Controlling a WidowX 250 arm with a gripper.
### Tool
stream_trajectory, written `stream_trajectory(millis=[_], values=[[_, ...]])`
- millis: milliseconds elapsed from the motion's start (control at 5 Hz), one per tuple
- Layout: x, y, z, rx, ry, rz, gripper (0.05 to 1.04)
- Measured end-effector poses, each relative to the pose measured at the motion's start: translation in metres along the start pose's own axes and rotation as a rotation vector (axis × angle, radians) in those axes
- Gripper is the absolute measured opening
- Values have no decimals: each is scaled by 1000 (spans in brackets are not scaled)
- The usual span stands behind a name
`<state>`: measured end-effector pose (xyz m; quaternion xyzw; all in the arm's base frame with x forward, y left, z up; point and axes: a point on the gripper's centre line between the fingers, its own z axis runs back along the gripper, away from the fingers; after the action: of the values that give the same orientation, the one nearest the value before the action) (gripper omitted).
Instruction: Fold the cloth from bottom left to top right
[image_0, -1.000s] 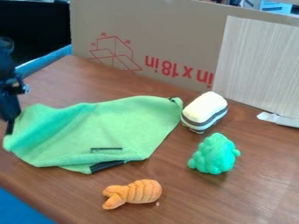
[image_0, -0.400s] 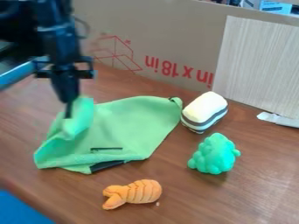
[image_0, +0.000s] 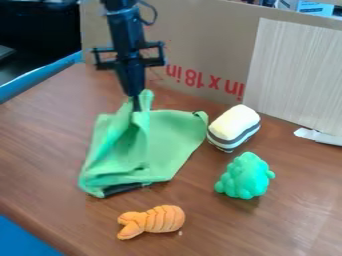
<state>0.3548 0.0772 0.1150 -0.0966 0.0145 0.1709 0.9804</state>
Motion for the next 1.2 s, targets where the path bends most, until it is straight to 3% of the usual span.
stream_trajectory(millis=[400, 600, 800, 1000, 1200], values=[[40, -20, 11, -37, 9, 56, 51], [50, -33, 1, -40, 30, 58, 51], [54, -43, -4, -35, 2, 54, 50], [47, -49, -36, -22, 5, 74, 50], [38, -61, -22, -7, -164, 49, 65]])
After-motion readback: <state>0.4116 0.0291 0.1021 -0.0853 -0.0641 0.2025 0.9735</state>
